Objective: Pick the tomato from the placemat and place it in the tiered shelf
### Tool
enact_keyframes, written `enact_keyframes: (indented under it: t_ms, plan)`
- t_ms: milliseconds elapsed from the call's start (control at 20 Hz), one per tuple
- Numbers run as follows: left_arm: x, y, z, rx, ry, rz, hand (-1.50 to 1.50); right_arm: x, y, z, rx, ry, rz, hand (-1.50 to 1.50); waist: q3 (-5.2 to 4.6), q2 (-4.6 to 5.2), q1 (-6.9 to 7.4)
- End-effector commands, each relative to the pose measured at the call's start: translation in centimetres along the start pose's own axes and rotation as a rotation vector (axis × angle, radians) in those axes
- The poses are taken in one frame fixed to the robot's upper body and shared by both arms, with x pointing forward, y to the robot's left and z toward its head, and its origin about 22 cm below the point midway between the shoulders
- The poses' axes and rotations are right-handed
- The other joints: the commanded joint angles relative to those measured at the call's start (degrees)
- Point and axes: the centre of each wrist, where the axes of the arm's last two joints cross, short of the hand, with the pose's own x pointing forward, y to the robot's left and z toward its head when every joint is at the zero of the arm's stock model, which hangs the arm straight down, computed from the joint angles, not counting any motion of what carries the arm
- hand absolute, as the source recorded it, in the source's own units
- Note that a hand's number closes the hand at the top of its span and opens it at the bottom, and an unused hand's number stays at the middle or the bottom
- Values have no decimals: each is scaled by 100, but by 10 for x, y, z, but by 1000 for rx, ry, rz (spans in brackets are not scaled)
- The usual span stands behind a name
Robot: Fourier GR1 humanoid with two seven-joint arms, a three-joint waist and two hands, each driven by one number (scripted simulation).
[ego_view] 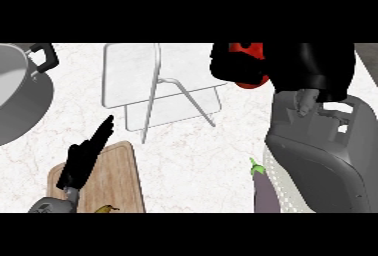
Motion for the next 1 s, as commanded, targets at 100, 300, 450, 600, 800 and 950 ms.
enact_keyframes:
  t_ms: [100, 300, 450, 600, 800, 950]
  plan:
    - [-9, -1, 4, -26, 13, 3, 0, 22, 21, -53, 21, 43, 53, 150, -9, 16, 30]
    - [-2, -22, -5, -19, 3, 9, 0, 26, 49, -82, 95, 26, 79, 150, -10, 52, 103]
    - [-7, 1, 2, -12, 4, 6, 0, 17, 70, -92, 138, 2, 81, 150, -8, 37, 70]
    - [6, -4, -3, -18, -7, 19, 0, 36, 97, -91, 184, 21, 109, 150, -10, 52, 132]
    - [-9, -15, 0, -29, -3, 6, 0, 21, 121, -102, 231, 45, 108, 150, -11, 68, 136]
    - [-5, -13, -2, -55, -8, 0, 0, 15, 117, -106, 304, 87, -134, 150, -8, 101, 284]
